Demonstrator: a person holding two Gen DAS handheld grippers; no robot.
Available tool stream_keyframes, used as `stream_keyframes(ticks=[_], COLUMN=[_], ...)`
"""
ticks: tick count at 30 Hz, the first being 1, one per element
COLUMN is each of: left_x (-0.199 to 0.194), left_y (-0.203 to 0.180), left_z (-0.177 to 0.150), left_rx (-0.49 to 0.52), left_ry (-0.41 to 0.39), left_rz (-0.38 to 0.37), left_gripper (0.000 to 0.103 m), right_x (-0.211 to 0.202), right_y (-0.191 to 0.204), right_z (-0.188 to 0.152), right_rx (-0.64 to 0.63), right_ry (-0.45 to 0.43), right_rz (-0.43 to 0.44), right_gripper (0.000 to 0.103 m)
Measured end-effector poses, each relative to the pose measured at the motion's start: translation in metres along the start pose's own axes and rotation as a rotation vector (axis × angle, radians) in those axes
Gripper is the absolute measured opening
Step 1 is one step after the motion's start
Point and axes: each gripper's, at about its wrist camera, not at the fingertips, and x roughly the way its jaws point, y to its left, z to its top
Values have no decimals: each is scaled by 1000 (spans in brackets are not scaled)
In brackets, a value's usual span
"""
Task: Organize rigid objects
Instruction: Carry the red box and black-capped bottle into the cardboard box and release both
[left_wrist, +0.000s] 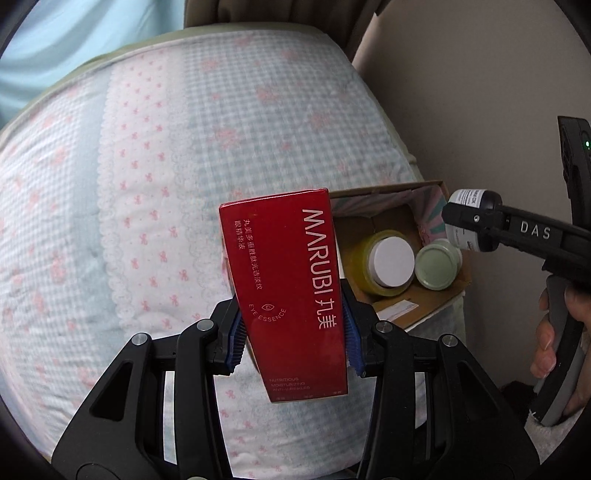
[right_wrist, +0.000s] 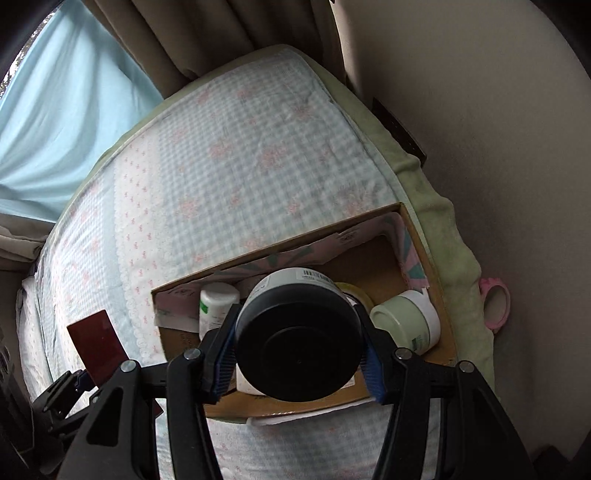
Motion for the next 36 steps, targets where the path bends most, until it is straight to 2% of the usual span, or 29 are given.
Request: stream_keyframes(ticks=[8, 11, 19, 21, 22, 23, 24, 25, 26, 28, 32, 36], left_x=[60, 76, 92, 96, 96, 94, 91, 86, 82, 77, 68, 61], left_y=[-18, -20, -25, -26, -27, -27, -28, -30, -31, -33, -31, -32], left_z=[-6, -9, -12, -10, -9, -8, -8, -9, -10, -12, -18, -22], left_rx=[83, 113, 189, 198, 196, 194, 198, 204, 211, 222, 210, 214], left_ry=[93, 115, 139, 167, 175, 172, 160, 147, 132, 128, 131, 120], left_rz=[49, 78, 144, 135, 127, 122, 118, 110, 107, 112, 83, 86], left_gripper=[40, 40, 40, 40, 44, 51, 77, 103, 103, 103, 103, 103], right_x=[47, 63, 87, 90, 91, 91, 90, 87, 84, 80, 68, 61], right_y=[-27, -32, -48, -49, -50, -51, -52, -54, -55, -56, -50, -51], right_z=[18, 22, 25, 27, 27, 27, 27, 26, 26, 25, 13, 3], right_rx=[9, -20, -6, -1, 2, 6, 12, 24, 31, 33, -2, -1], right_ry=[55, 64, 77, 82, 89, 95, 88, 82, 79, 82, 53, 30], right_rz=[-18, -60, -58, -44, -33, -26, -24, -23, 1, 48, -17, -34], right_gripper=[53, 53, 53, 53, 53, 60, 70, 98, 103, 103, 103, 103])
